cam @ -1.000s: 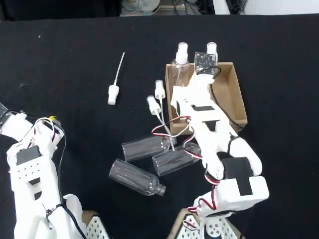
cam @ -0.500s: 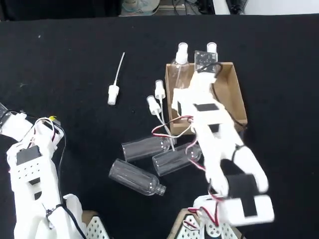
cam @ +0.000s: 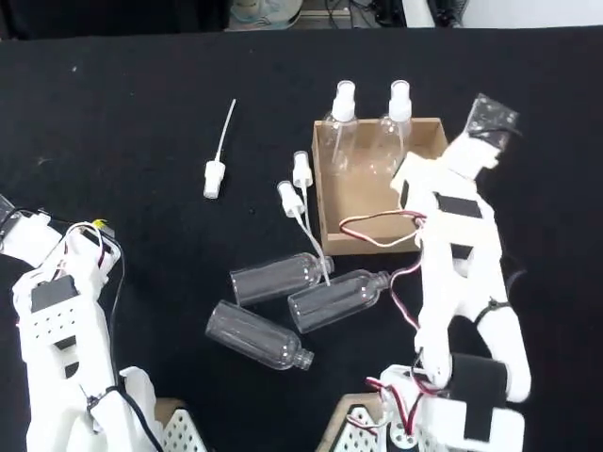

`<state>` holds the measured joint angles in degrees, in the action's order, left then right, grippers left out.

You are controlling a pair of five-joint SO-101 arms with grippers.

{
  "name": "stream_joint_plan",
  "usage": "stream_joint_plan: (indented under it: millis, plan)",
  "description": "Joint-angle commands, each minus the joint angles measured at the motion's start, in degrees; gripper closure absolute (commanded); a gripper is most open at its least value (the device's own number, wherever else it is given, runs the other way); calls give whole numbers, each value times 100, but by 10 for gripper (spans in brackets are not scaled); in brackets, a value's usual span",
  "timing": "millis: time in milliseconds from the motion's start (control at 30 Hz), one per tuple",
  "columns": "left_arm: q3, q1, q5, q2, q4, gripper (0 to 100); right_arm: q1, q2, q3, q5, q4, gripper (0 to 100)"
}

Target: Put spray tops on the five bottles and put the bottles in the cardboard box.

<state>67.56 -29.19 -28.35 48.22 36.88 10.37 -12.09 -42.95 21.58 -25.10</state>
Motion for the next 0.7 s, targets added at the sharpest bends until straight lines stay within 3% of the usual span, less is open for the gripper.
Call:
stream_joint_plan:
  millis: [0, 133, 400, 667]
  plan:
    - [-189, -13, -18, 114, -132, 816, 149, 224, 391, 501, 651, 961]
    - [-189, -22, -18, 114, -132, 816, 202, 646, 497, 967, 1134, 962]
    - [-189, -22, -18, 114, -132, 816, 202, 1420, 1042, 1371, 1160, 962]
    - [-198, -22, -18, 114, -132, 816, 158, 1851, 1262, 1345, 1169, 962]
